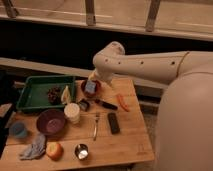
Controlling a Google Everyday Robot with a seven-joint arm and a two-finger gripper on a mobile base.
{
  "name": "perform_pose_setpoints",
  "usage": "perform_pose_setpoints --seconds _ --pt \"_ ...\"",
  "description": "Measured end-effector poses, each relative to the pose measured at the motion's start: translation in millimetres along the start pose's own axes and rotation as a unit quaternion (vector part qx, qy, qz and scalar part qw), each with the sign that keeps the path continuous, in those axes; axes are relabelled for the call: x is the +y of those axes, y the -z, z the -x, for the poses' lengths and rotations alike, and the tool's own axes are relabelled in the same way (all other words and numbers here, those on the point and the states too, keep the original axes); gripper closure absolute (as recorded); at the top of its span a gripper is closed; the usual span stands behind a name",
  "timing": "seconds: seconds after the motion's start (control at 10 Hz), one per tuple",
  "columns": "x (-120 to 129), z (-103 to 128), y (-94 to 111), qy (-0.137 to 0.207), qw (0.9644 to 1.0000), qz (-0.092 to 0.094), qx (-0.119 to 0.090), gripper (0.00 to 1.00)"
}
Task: Wipe purple bowl with sponge
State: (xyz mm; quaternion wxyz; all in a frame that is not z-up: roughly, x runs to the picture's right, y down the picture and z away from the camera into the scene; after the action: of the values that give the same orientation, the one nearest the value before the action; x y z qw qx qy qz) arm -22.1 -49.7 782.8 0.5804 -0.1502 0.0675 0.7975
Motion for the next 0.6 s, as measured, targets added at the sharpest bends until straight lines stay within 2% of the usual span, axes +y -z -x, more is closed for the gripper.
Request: perform_pose_setpoints --seconds 0.2,0.3,0.4,0.5,0.6 --pt "45.5 8.6 -16.1 0.047 0.9982 0.036 -0.006 0.20" --pt "64.4 12.5 -25.4 0.065 0.9954 0.069 -0.012 0.20" --pt "71.9 15.3 -28.6 0.071 0.9936 0.087 -0.016 0.20" --pt "74.7 17.2 -30.8 0.073 0.9924 0.097 -0.018 0.20" --pt "76.5 16.4 -31.3 0.074 0.9922 0.099 -0.018 0.20"
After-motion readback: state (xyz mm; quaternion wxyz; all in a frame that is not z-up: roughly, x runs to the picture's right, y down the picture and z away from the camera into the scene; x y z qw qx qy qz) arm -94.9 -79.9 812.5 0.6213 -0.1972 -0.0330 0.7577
